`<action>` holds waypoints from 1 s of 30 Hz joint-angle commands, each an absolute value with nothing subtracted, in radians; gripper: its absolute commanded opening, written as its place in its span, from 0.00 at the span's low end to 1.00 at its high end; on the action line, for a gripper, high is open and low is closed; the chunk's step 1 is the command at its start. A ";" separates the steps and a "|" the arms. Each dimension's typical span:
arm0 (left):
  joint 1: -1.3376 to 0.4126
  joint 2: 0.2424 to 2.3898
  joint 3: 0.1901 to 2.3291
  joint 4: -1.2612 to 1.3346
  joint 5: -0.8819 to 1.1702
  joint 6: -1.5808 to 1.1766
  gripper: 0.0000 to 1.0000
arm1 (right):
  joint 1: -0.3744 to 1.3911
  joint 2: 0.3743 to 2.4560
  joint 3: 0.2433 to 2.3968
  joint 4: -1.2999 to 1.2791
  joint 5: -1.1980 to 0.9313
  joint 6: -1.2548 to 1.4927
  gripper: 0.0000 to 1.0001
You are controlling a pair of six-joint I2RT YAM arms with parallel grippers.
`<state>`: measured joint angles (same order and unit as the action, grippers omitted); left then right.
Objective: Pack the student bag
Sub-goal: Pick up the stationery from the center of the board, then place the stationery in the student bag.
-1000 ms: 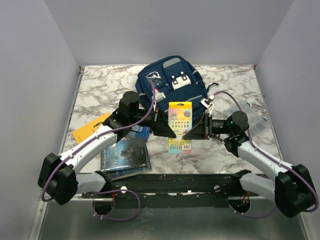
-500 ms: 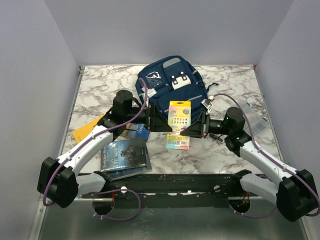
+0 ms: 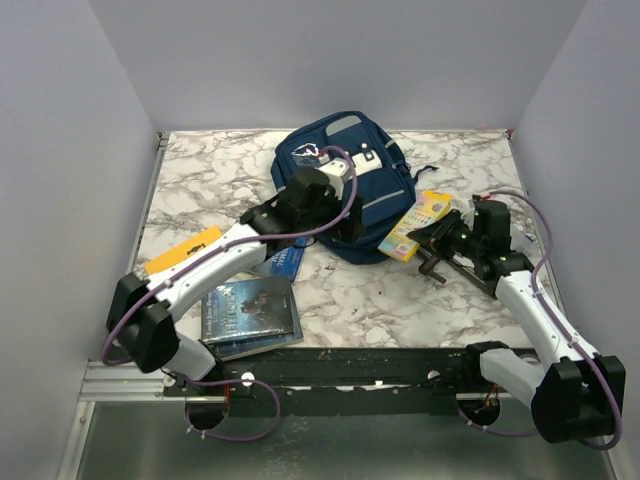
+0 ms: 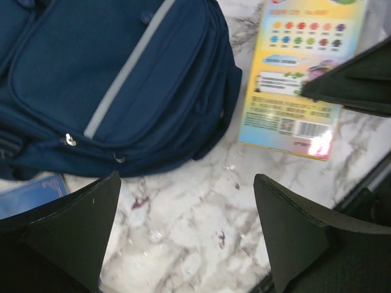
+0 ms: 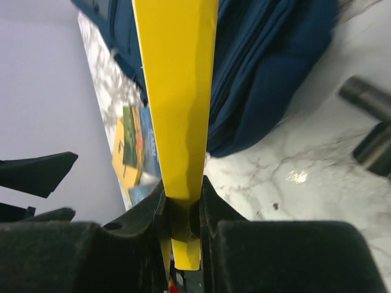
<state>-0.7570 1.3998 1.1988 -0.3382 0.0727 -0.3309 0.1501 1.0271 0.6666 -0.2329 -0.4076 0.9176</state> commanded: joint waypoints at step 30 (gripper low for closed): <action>-0.879 2.159 1.792 -0.440 -0.525 0.159 0.69 | -0.071 0.944 0.550 -0.154 -0.601 0.921 0.19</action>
<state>-0.8814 2.1620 1.7550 -0.4133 -0.4595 0.1467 -0.0669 0.9573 0.5625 -0.2222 -0.5449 0.8974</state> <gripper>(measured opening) 0.808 0.192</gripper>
